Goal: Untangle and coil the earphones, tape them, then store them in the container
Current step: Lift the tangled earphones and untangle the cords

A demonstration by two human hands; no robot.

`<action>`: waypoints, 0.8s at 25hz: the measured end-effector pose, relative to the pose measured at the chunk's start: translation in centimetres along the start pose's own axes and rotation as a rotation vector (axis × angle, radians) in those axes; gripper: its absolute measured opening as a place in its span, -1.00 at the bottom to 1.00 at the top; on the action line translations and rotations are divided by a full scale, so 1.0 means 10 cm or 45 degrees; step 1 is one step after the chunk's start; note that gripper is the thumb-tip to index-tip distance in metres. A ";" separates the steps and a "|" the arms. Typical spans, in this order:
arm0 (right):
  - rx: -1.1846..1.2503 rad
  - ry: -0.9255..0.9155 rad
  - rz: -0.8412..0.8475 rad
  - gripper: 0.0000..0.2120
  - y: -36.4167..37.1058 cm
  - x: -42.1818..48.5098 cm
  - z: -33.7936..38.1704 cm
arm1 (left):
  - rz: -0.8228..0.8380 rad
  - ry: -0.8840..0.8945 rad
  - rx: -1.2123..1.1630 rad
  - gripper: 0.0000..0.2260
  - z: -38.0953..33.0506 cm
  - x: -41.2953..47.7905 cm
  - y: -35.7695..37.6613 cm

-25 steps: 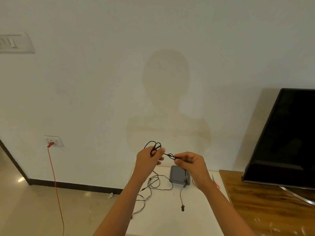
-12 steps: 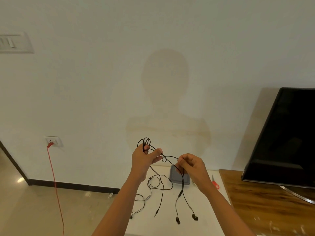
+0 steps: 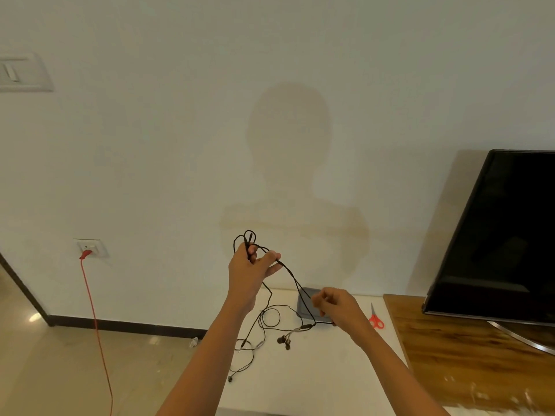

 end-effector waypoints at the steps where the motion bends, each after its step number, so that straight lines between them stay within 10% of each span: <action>1: -0.039 -0.045 0.038 -0.76 0.02 -0.01 -0.04 | -0.006 0.011 0.001 -0.68 -0.01 0.00 0.01; 20: -0.769 0.107 0.358 -0.61 0.26 -0.09 -0.92 | 0.037 0.101 -0.097 -0.71 -0.30 -0.05 0.16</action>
Point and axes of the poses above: each hand's wrist, its own x-axis towards the middle knuckle, its own y-axis out of the palm, z = x × y, the point moved 3 cm from there along x, towards the middle knuckle, and after that the axes turned 11 degrees about -y, right-handed, at the moved point
